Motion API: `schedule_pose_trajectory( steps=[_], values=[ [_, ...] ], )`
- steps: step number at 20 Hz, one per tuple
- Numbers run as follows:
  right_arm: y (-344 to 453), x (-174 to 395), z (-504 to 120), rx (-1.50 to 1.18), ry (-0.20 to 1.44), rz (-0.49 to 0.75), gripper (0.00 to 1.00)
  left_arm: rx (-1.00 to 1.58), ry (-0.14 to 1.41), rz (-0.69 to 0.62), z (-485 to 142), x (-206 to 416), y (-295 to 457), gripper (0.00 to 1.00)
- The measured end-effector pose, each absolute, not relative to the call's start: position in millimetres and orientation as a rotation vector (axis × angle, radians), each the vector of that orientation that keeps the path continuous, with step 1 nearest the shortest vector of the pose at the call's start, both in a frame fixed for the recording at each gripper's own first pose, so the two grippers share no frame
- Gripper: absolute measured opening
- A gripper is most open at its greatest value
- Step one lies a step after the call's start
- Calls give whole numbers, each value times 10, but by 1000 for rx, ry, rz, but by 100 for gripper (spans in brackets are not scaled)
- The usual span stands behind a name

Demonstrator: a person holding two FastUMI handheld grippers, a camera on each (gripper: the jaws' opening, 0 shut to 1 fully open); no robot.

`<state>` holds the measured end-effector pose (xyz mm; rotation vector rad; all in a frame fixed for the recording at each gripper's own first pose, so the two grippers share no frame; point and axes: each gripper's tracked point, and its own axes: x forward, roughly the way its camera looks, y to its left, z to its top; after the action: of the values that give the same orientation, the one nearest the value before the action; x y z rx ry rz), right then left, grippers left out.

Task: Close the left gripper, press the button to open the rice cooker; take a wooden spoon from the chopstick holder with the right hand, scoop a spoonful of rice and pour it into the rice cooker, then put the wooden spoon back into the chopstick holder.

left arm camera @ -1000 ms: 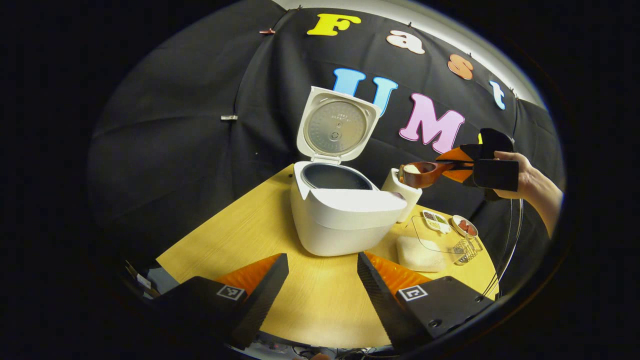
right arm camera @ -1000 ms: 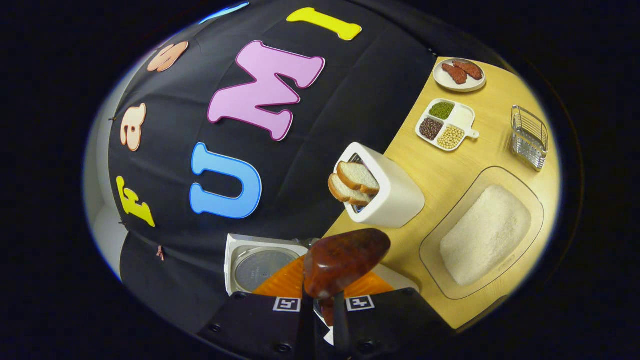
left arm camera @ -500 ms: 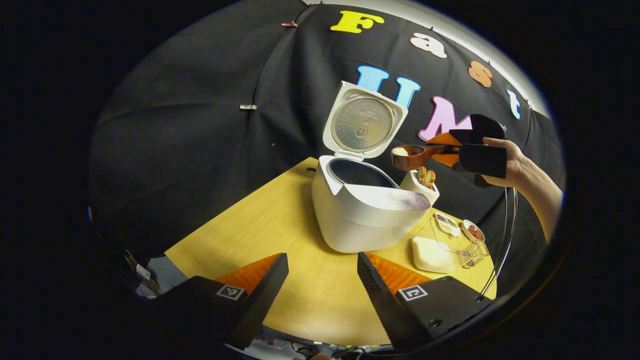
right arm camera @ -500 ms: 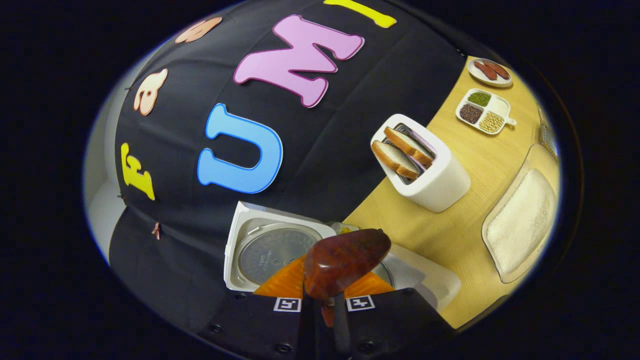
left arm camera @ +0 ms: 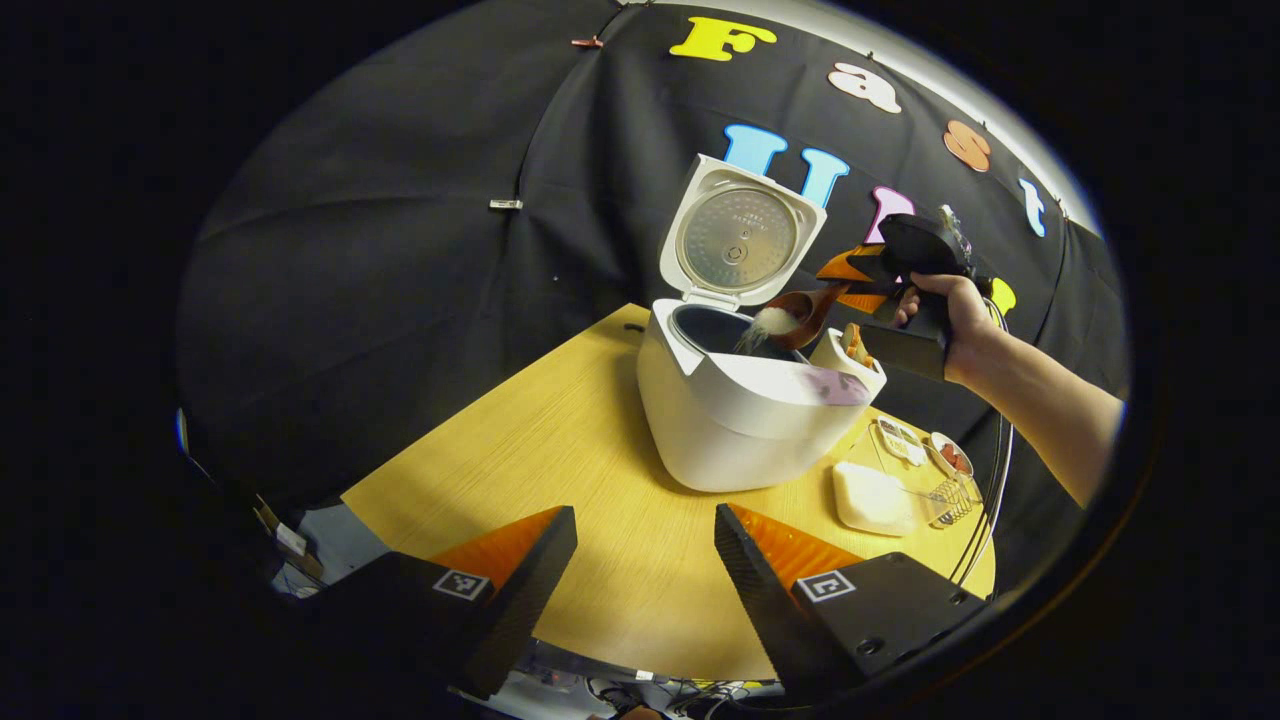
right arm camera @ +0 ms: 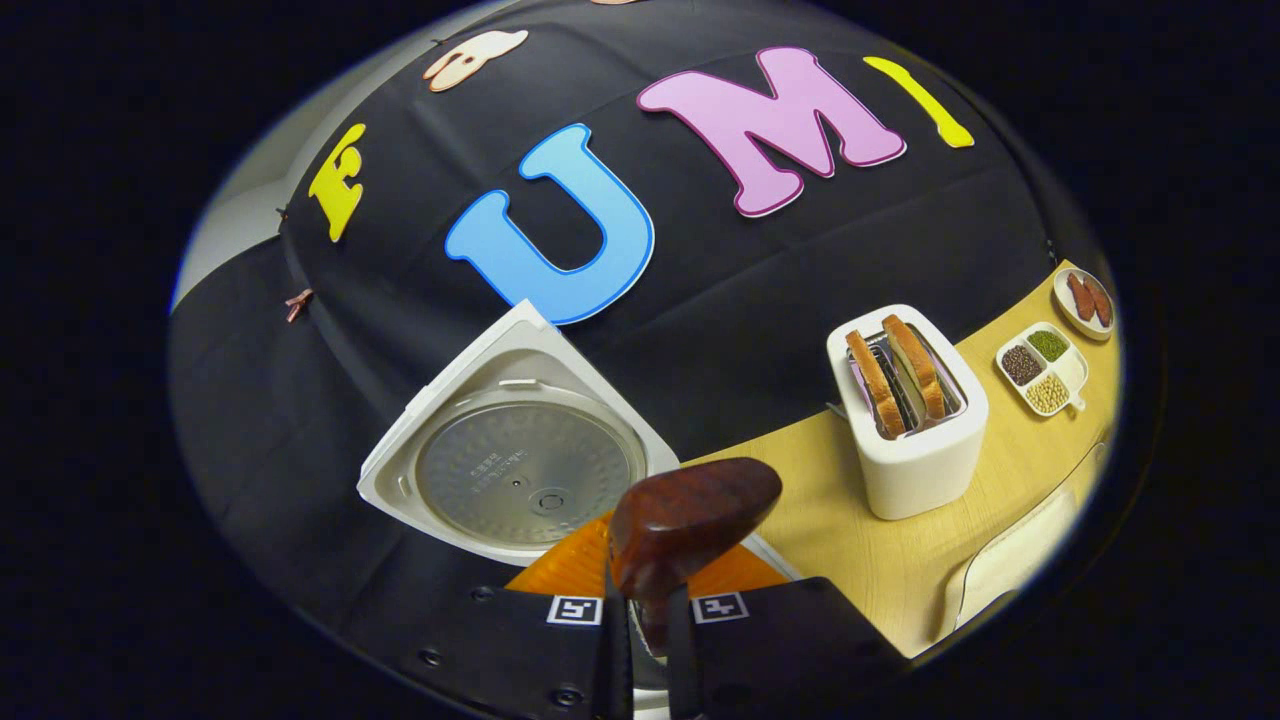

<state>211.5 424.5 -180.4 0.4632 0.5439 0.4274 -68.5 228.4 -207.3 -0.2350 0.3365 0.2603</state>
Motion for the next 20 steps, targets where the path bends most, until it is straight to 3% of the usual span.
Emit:
schedule_pose_trajectory(
  steps=[9,15,16,17,20],
  values=[
    [4414,2159,-1723,283,437,511,17,-208,338,217,-1990,-604,2178,98],
    [4630,1990,-1702,118,376,637,18,-221,352,172,-1986,-576,2022,96],
    [4693,1960,-1723,74,356,653,13,-216,348,168,-1972,-588,2005,96],
    [4725,1952,-1723,32,340,675,17,-207,346,166,-1965,-594,1992,96],
    [4894,1758,-1643,-76,265,776,18,-190,349,166,-1969,-594,2006,96]
  ],
)
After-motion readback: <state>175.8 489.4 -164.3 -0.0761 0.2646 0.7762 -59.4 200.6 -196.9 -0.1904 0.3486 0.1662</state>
